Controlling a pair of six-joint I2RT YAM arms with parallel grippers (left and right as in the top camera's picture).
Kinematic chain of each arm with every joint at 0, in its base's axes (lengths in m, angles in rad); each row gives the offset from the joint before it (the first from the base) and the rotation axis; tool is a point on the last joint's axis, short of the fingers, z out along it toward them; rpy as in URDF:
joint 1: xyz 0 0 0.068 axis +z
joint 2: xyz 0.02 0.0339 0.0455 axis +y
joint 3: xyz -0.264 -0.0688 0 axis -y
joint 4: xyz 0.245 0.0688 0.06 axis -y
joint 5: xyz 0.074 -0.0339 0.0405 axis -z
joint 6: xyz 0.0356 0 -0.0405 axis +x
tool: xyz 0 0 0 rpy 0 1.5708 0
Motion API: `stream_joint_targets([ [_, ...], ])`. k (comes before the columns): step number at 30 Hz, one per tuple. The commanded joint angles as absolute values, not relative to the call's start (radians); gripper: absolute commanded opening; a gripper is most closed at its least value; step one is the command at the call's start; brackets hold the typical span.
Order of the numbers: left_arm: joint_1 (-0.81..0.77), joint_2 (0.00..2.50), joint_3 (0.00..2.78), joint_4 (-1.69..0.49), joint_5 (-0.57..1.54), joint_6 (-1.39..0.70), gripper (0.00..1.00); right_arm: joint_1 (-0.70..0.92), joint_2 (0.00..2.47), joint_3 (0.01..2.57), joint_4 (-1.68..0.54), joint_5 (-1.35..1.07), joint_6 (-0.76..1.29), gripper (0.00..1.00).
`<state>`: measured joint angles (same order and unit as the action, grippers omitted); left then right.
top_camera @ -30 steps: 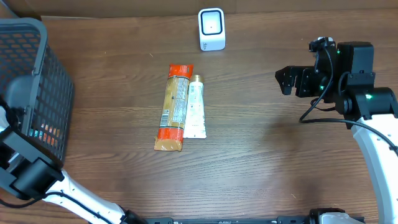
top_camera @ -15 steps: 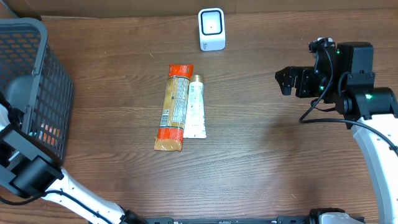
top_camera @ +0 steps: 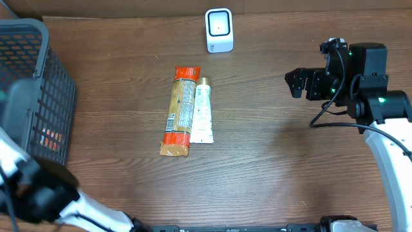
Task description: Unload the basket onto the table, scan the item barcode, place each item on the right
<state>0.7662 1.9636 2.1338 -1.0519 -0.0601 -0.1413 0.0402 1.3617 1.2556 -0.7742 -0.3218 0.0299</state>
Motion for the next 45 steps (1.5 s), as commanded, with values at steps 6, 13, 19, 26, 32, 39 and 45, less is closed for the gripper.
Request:
stream_joint_targets([
  [6,0.359,1.731,2.185,-1.166,0.257,-0.042,0.04,0.045,1.358,1.282,-0.765,-0.315,0.027,0.99],
  [13,-0.097,1.868,2.003,-1.139,0.255,-0.018,0.04,0.045,1.358,1.282,-0.765,-0.315,0.027,0.99],
  [19,-0.347,2.085,1.906,-1.093,0.256,-0.030,0.04,0.045,1.358,1.282,-0.765,-0.315,0.027,0.99],
  [26,-0.499,2.255,1.906,-1.092,0.256,-0.033,0.06,0.045,1.358,1.282,-0.765,-0.315,0.027,0.99],
  [32,-0.530,2.262,1.913,-1.093,0.237,-0.030,0.93,0.045,1.358,1.282,-0.765,-0.315,0.027,0.99],
  [39,-0.429,2.194,2.165,-1.266,0.170,-0.030,1.00,0.045,1.358,1.282,-0.765,-0.315,0.027,0.99],
  [45,-0.210,2.036,2.495,-1.402,-0.086,-0.075,1.00,0.045,1.358,1.282,-0.765,-0.315,0.027,0.99],
])
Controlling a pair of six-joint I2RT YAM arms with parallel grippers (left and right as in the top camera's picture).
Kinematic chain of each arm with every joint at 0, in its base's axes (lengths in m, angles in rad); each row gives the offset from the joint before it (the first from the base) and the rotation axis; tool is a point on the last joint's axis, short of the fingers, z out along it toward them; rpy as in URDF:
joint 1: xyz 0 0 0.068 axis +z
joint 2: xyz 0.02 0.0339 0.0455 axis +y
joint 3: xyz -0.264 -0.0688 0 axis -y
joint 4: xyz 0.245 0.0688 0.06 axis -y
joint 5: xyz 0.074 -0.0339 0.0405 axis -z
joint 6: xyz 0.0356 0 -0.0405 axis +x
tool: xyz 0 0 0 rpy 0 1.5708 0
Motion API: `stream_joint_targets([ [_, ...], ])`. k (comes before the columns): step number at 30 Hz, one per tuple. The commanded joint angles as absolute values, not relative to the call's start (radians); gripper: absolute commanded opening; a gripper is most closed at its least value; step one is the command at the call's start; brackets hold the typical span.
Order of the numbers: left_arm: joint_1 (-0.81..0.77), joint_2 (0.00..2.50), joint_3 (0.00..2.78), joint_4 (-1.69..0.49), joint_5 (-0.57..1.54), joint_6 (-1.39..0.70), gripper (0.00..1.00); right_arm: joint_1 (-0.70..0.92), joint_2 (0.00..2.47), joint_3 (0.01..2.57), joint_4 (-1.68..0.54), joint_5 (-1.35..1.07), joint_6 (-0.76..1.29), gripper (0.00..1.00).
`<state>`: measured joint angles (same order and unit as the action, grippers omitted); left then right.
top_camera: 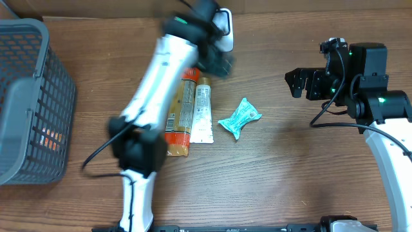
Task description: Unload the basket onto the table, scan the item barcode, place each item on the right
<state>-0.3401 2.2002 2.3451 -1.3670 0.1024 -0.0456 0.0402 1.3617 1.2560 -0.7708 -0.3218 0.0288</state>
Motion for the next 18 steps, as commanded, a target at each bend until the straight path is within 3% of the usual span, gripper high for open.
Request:
stream_joint_targets([
  [1,-0.155,2.008,2.528,-1.414,-0.120,-0.097,1.00,0.045,1.358,1.282,-0.765,-0.315,0.027,1.00],
  [10,0.466,1.897,2.543,-1.512,-0.123,-0.356,1.00,0.045,1.358,1.282,-0.765,-0.315,0.027,1.00],
  [18,0.674,1.930,2.220,-1.393,-0.084,-0.364,1.00,0.045,1.358,1.282,-0.765,-0.314,0.027,0.99],
])
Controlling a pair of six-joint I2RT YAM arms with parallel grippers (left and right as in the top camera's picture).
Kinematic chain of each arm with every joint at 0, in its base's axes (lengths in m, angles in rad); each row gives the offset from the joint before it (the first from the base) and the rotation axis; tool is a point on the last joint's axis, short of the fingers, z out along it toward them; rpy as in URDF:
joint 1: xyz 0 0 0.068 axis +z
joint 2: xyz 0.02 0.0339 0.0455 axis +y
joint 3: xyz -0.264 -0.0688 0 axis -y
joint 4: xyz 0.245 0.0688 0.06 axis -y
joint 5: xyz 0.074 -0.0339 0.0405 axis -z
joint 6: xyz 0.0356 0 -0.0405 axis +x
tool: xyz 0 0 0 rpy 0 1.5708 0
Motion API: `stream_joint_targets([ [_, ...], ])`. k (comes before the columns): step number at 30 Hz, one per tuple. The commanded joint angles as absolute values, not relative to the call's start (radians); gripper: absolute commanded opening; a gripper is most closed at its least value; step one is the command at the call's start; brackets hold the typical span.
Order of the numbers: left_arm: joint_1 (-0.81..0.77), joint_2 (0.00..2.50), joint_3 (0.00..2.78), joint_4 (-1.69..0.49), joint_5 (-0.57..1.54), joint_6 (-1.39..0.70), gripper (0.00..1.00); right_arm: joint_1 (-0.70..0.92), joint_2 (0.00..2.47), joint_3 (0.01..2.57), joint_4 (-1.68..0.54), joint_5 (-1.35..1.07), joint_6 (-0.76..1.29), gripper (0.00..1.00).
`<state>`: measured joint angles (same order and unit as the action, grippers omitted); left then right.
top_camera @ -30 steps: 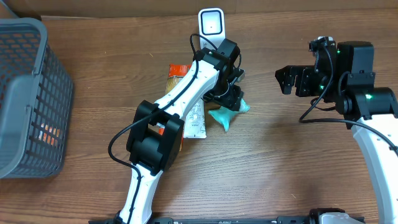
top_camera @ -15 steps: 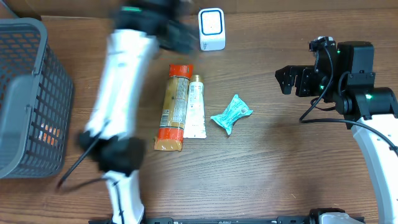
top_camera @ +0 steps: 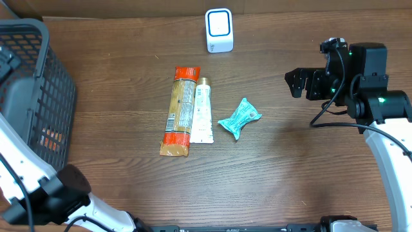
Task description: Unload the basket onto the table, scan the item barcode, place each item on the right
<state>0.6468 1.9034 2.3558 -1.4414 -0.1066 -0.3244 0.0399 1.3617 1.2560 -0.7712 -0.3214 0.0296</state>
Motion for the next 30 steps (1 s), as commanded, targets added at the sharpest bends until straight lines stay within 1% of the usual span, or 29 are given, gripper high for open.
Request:
stream_joint_targets([
  [1,0.686,1.930,2.157,-1.355,-0.076,-0.368,1.00,0.045,1.358,1.282,-0.765,-0.315,0.027,1.00],
  [7,0.742,1.933,1.819,-1.112,-0.058,-0.374,1.00,0.045,1.358,1.282,-0.771,-0.315,0.027,1.00],
  [11,0.780,1.952,1.662,-0.997,-0.059,-0.373,1.00,0.045,1.358,1.282,-0.773,-0.315,0.027,1.00],
  [14,0.789,1.971,1.594,-0.944,-0.059,-0.359,0.99,0.045,1.358,1.282,-0.773,-0.315,0.027,1.00],
  [22,0.786,2.033,1.435,-0.839,-0.060,-0.358,0.93,0.045,1.358,1.282,-0.773,-0.315,0.027,1.00],
  [24,0.786,2.048,1.394,-0.805,-0.060,-0.355,0.89,0.045,1.358,1.282,-0.773,-0.315,0.027,1.00],
  [25,0.786,2.051,1.376,-0.789,-0.059,-0.355,0.78,0.045,1.358,1.282,-0.773,-0.315,0.027,0.99],
  [26,0.786,2.054,1.359,-0.776,-0.060,-0.355,0.49,0.045,1.358,1.282,-0.773,-0.315,0.027,1.00],
  [28,0.787,2.053,1.358,-0.776,-0.067,-0.355,0.15,0.045,1.358,1.282,-0.773,-0.315,0.027,1.00],
  [30,0.787,2.049,1.380,-0.786,-0.066,-0.354,0.04,0.045,1.358,1.282,-0.773,-0.315,0.027,1.00],
])
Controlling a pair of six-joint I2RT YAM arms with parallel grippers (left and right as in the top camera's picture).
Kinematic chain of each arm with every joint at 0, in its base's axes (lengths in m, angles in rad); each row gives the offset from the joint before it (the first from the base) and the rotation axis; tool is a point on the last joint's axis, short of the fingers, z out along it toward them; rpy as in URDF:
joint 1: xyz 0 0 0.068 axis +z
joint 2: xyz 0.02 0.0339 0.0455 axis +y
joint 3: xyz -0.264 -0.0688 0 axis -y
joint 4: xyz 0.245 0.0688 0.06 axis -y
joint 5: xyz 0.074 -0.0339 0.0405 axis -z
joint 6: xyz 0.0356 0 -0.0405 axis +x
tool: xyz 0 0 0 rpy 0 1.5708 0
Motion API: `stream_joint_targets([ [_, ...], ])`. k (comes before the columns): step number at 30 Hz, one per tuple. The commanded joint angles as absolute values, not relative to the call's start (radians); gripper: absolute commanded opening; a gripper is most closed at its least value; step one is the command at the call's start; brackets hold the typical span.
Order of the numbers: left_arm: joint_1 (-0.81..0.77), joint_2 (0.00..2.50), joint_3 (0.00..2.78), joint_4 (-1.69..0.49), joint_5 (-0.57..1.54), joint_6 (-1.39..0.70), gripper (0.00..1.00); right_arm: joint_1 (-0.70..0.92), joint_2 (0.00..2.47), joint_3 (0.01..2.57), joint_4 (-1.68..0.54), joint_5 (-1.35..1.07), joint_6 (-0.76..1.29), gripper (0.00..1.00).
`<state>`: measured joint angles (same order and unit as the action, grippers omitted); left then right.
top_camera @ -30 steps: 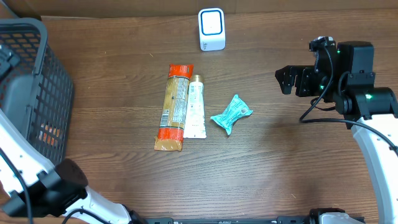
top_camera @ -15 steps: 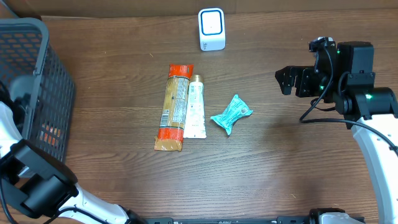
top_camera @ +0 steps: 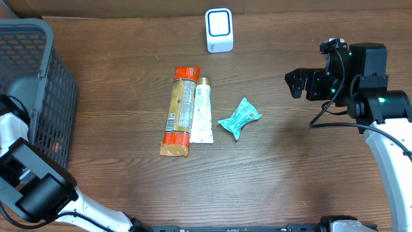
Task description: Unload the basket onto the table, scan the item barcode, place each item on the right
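Note:
The white barcode scanner [top_camera: 219,30] stands at the back middle of the table. In front of it lie an orange and tan cracker sleeve [top_camera: 180,111], a white tube [top_camera: 203,111] touching its right side, and a crumpled teal packet [top_camera: 239,118] a little further right. My right gripper [top_camera: 296,84] hovers open at the right, well clear of the items. Only the white links of my left arm [top_camera: 16,132] show, at the left edge by the basket; its gripper is hidden.
A dark grey mesh basket [top_camera: 38,38] fills the left side, with something reddish dimly visible through its wall. The left arm's base [top_camera: 38,193] sits at the lower left corner. The right arm's white link [top_camera: 393,161] runs down the right edge.
The left arm has shifted at the left edge and now lies lower against the basket's near side. The three items, the scanner and the right arm have not moved.
At first only the sleeve and the tube lay on the table, with the left arm down by the basket. Then that arm stretched across the table towards the scanner, and the teal packet lay right of the tube. After that the arm was back at the basket, where it still is.

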<state>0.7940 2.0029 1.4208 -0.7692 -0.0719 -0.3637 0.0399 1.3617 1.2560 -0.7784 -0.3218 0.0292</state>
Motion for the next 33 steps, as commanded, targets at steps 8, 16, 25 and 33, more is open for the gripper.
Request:
stream_joint_targets([
  [8,0.787,2.024,1.735,-1.032,-0.059,-0.327,0.04,0.045,1.358,1.282,-0.772,-0.315,0.027,1.00],
  [16,0.758,1.921,2.256,-1.206,0.136,-0.250,0.04,0.045,1.358,1.282,-0.773,-0.315,0.027,1.00],
  [25,0.411,1.869,2.298,-1.342,0.252,-0.204,0.04,0.045,1.358,1.282,-0.774,-0.315,0.027,1.00],
  [33,-0.062,1.942,1.921,-1.079,0.252,-0.233,0.04,0.045,1.358,1.282,-0.773,-0.315,0.027,1.00],
])
